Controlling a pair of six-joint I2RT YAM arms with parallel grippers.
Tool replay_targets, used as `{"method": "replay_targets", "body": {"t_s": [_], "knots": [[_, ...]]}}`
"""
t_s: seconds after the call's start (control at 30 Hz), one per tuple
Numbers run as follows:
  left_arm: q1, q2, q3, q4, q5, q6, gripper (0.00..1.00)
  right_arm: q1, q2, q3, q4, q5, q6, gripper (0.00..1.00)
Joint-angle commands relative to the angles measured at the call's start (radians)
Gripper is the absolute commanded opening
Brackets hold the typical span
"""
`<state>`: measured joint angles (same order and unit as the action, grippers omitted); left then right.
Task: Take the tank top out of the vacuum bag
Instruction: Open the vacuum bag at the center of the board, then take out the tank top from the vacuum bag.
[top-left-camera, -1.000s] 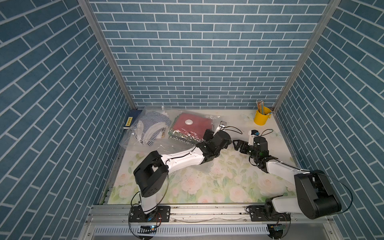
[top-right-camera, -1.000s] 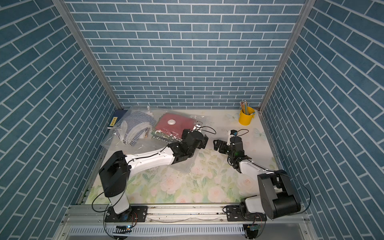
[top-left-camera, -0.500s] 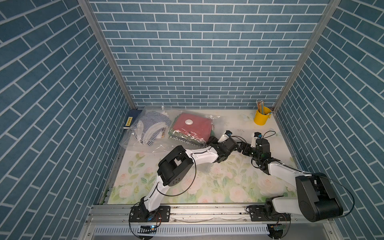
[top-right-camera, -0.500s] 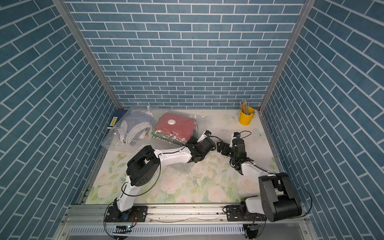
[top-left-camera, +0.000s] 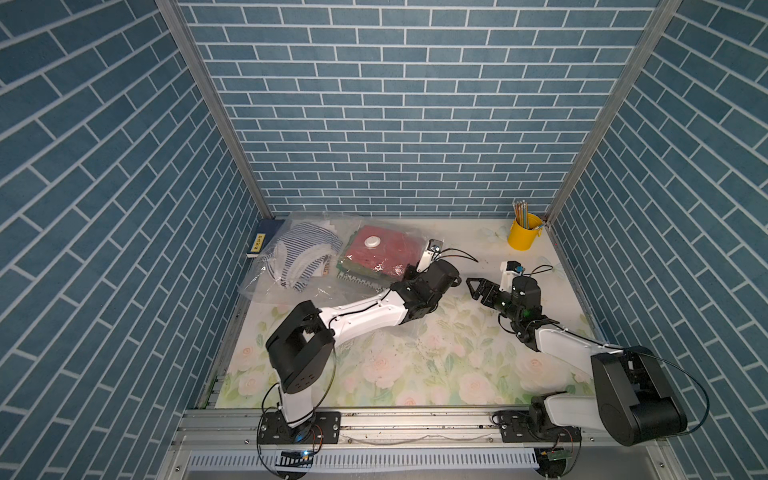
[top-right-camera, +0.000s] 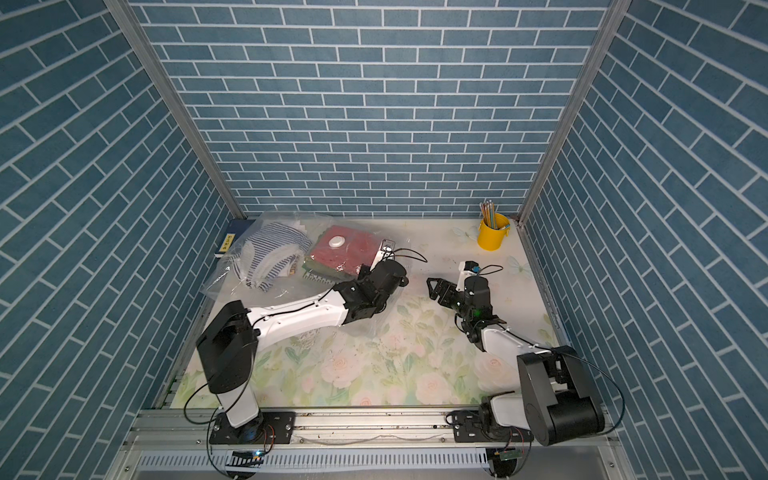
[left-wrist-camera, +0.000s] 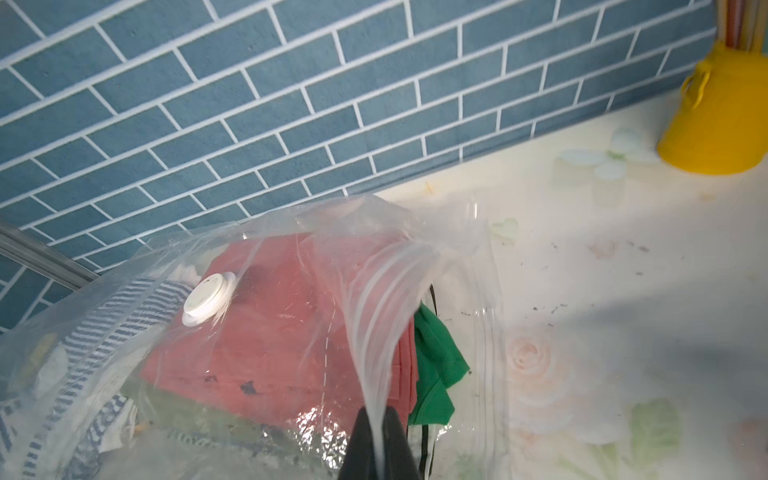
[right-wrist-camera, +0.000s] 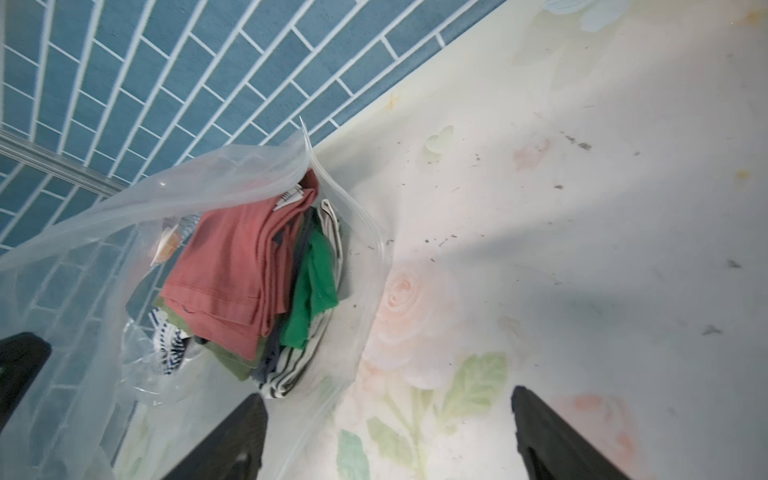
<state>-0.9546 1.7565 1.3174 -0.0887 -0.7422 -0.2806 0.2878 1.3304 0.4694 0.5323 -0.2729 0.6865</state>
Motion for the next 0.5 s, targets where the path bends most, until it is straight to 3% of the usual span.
{"method": "replay_targets", "body": {"t_s": [0.0, 0.2, 0.47], "knots": [[0.011, -0.069, -0.045, 0.047, 0.053, -0.083, 0.00, 0.036, 0.044, 0.056, 0.103, -0.049, 0.071, 0.88], [0.020, -0.150, -0.128, 0.126, 0.107, -0.108, 0.00, 0.123, 0.207, 0.152, 0.255, -0.101, 0.179, 0.74], [0.074, -0.169, -0.185, 0.163, 0.207, -0.187, 0.00, 0.180, 0.401, 0.301, 0.271, -0.114, 0.207, 0.59]]}}
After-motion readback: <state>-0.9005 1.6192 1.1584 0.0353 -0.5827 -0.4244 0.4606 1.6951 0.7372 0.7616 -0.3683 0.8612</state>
